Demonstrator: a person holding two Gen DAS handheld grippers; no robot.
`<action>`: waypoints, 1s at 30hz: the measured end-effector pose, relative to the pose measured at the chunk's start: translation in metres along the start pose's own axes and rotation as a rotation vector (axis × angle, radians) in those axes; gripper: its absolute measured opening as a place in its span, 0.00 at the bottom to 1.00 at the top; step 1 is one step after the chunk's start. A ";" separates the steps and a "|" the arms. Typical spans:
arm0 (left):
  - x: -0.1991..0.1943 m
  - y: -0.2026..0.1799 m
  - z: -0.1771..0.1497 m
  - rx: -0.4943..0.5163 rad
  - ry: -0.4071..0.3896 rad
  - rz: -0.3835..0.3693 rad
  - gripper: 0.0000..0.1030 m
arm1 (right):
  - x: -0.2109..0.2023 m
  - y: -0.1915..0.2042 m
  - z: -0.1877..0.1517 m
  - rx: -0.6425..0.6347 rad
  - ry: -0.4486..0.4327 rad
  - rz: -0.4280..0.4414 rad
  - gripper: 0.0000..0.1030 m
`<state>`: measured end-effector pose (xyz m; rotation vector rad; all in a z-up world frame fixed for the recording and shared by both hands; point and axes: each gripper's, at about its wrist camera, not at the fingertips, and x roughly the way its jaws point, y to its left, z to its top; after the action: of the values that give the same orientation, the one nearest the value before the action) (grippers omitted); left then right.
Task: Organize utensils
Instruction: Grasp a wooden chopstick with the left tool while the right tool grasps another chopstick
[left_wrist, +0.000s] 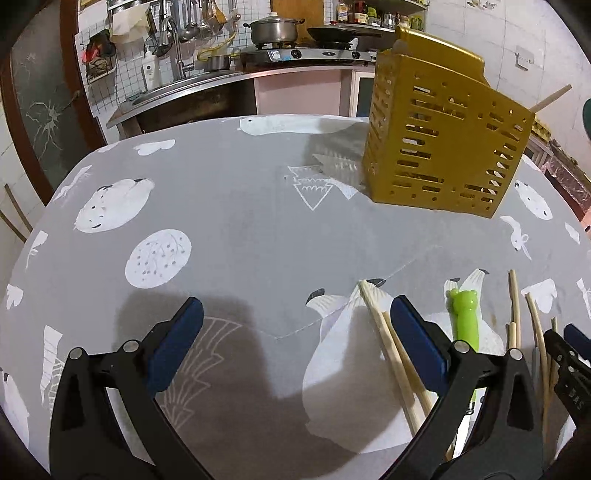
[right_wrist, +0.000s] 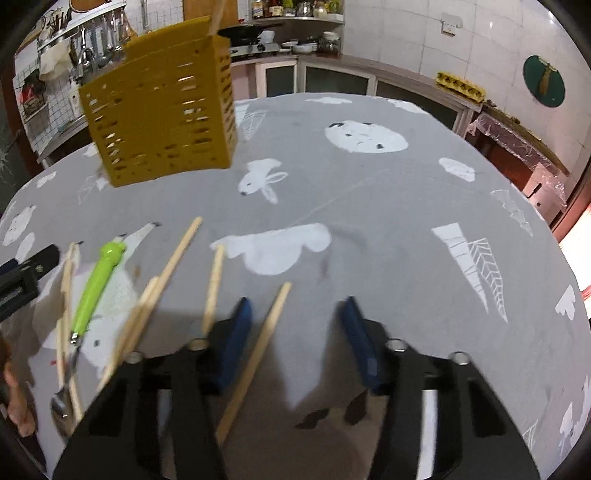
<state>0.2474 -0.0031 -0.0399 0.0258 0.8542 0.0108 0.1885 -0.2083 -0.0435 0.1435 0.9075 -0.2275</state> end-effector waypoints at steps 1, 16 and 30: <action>0.000 0.000 0.000 -0.001 0.003 -0.001 0.95 | 0.000 0.002 0.000 -0.004 0.002 0.002 0.32; 0.018 0.000 0.001 -0.039 0.080 -0.052 0.95 | 0.024 -0.020 0.033 -0.046 -0.009 0.050 0.10; 0.011 -0.003 -0.010 -0.004 0.075 -0.019 0.93 | 0.022 -0.020 0.027 -0.044 -0.042 0.059 0.10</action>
<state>0.2473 -0.0061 -0.0553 0.0130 0.9295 -0.0043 0.2165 -0.2367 -0.0453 0.1247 0.8644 -0.1549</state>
